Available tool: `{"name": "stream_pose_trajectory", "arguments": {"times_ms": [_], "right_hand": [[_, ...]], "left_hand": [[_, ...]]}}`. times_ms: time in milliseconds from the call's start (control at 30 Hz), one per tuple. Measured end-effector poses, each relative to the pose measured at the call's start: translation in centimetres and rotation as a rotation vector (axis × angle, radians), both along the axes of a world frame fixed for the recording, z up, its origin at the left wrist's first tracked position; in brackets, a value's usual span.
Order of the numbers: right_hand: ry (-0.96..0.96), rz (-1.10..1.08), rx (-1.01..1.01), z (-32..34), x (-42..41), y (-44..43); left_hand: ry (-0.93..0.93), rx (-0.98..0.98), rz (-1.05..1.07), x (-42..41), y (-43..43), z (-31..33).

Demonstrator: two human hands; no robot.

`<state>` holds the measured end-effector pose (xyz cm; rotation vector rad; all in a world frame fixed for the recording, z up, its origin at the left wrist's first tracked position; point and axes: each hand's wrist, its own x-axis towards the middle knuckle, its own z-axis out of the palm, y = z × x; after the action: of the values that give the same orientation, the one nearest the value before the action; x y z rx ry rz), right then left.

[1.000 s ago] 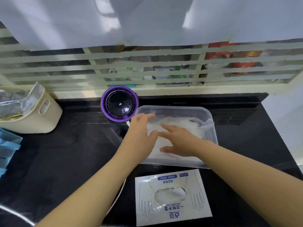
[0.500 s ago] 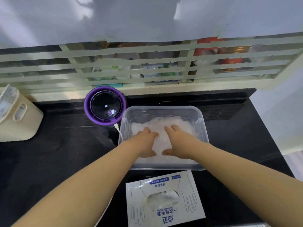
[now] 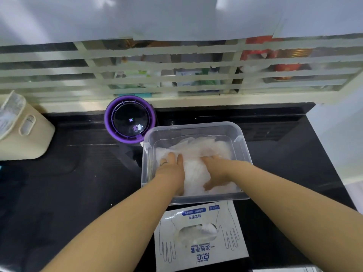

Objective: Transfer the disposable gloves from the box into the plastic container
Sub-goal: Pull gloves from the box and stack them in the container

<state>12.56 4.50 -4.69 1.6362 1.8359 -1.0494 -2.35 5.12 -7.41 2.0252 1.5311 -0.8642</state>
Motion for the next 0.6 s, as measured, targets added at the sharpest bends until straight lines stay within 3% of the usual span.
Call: {"name": "stream_pose_trajectory", "arguments": {"times_ms": [67,333,500,600], "right_hand": [[0.037,0.015,0.018,2.4,0.4,-0.3],[-0.114,0.184,0.353,11.4,2.0,-3.5],[-0.017,0.207,0.468,12.3,1.6,-5.4],[0.059,0.239,0.488,12.3,0.8,-6.6]], "left_hand": [[0.017,0.002,-0.003,0.1,-0.1,0.2],[-0.001,0.015,-0.054,0.0,0.2,1.5],[0.006,0.089,-0.186,-0.8,0.3,4.3],[-0.079,0.155,-0.160,-1.6,-0.4,6.2]]}}
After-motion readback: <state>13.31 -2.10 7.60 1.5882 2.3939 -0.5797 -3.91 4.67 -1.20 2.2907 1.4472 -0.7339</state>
